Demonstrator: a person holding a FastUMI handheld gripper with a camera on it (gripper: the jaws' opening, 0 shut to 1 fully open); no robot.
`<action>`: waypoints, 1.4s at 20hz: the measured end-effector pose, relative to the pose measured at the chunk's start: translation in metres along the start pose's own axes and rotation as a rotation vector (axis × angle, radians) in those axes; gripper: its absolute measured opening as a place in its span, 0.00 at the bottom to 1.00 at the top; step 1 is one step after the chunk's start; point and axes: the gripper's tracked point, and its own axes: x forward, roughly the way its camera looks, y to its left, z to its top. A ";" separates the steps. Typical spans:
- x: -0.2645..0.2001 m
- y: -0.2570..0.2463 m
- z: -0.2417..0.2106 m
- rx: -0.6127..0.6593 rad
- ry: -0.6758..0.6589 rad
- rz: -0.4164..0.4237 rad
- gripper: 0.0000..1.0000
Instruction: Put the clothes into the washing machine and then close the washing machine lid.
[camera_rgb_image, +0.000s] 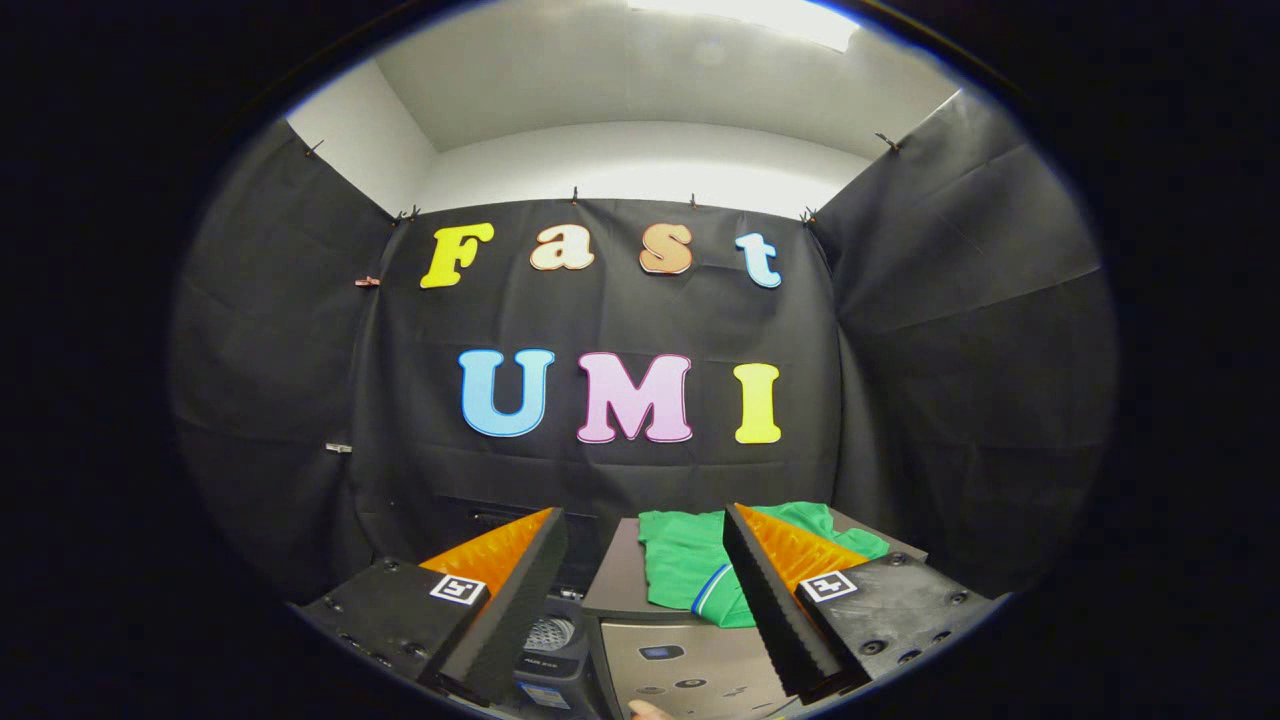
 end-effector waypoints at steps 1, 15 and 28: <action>0.003 -0.004 0.000 0.000 0.002 -0.010 0.98; 0.077 -0.074 -0.015 0.041 0.091 -0.114 0.98; 0.187 -0.118 -0.061 0.087 0.281 -0.093 0.98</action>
